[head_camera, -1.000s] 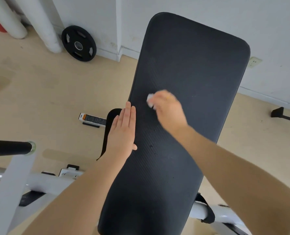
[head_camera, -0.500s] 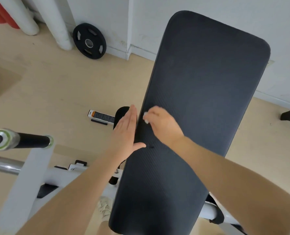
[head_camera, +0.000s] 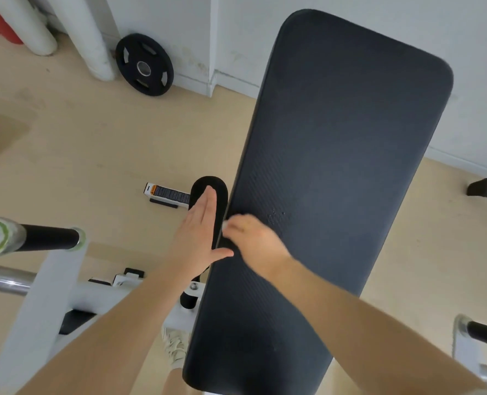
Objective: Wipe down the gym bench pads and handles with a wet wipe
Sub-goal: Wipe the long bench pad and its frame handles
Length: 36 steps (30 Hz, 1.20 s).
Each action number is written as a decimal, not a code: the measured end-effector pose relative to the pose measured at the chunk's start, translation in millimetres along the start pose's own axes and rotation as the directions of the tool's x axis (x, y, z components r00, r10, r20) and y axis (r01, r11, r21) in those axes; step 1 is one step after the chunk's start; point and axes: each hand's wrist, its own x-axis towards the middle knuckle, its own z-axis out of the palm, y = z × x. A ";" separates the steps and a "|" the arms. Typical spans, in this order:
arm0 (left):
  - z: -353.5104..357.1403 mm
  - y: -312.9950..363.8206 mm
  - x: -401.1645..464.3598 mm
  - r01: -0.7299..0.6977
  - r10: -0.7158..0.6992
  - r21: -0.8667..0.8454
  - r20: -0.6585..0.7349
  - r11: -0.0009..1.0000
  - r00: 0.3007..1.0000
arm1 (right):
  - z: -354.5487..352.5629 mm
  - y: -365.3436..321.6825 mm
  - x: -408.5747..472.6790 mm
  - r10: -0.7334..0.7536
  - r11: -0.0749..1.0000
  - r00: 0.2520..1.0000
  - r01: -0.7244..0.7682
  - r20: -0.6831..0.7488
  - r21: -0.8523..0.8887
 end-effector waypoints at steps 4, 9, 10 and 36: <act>-0.8 1.8 -8.8 -0.067 0.064 0.054 0.061 0.996 0.996 | -15.8 1.9 -6.3 0.013 0.999 0.999 -0.014 0.034 0.033; 16.3 15.4 -11.6 -0.091 0.065 0.313 0.091 0.945 0.994 | -100.6 56.0 51.3 0.284 0.953 0.844 -0.299 -0.455 0.040; 21.7 17.4 -10.6 -0.072 0.053 0.344 0.066 0.936 0.996 | -108.6 66.5 57.9 0.317 0.942 0.835 -0.334 -0.449 0.043; 41.5 25.6 -22.7 0.153 -0.149 0.338 -0.037 0.929 0.988 | 5.5 12.3 -51.2 0.123 0.989 0.971 -0.136 -0.206 -0.051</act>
